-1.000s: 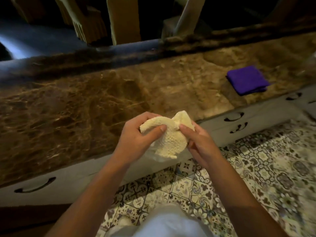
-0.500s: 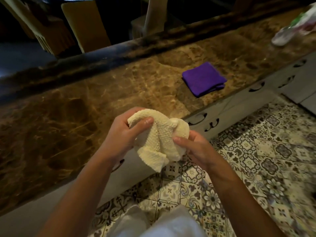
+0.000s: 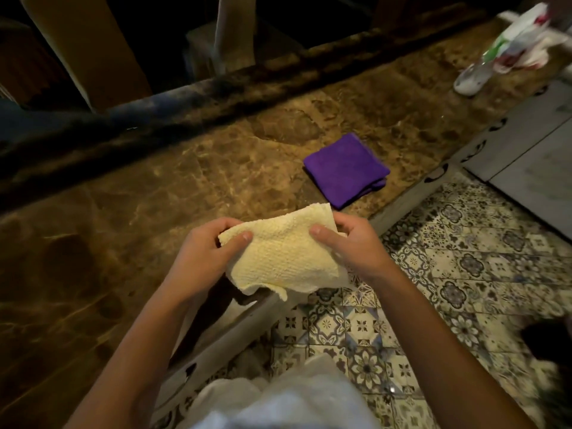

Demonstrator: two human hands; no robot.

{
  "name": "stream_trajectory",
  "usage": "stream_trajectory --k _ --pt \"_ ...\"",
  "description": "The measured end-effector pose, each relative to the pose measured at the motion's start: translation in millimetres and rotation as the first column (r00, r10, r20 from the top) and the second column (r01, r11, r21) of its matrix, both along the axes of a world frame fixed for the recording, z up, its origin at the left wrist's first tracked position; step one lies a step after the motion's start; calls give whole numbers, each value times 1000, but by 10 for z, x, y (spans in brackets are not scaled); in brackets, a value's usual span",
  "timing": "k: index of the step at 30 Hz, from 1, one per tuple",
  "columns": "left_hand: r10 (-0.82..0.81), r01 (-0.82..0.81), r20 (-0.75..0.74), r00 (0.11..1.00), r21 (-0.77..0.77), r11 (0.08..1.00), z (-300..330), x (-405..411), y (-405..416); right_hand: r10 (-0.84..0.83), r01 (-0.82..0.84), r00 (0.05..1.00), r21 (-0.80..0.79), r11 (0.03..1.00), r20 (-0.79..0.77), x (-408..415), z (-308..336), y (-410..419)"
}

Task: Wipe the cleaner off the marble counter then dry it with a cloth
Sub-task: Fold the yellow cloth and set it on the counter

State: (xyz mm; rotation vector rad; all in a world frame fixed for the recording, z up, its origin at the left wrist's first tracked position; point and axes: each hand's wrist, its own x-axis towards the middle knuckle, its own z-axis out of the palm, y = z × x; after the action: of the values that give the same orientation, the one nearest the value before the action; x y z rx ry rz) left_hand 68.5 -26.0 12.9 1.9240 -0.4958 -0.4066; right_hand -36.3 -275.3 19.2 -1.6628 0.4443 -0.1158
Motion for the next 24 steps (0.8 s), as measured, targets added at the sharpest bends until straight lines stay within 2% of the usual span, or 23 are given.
stream_trajectory --k 5,9,12,17,21,24 --pt "25 -24 -10 1000 71 997 -92 299 -188 43 -49 998 -119 992 -52 377 -68 -275" --pt "57 -66 56 997 164 984 -156 475 -363 87 -104 992 -182 978 -96 704 -167 -517" --pt "106 -128 111 988 220 967 -221 609 -520 151 -181 982 -325 928 -114 996 -242 -700" --pt "272 -323 226 935 231 918 -271 745 -755 253 -258 963 -598 759 -94 1494 -275 -904" --pt "403 -492 310 861 307 815 -335 774 -885 391 -330 912 -792 513 -126 1789 -275 -912" --pt "368 -556 469 803 368 745 -377 686 -966 476 -323 866 -897 303 -151 1864 -296 -884"
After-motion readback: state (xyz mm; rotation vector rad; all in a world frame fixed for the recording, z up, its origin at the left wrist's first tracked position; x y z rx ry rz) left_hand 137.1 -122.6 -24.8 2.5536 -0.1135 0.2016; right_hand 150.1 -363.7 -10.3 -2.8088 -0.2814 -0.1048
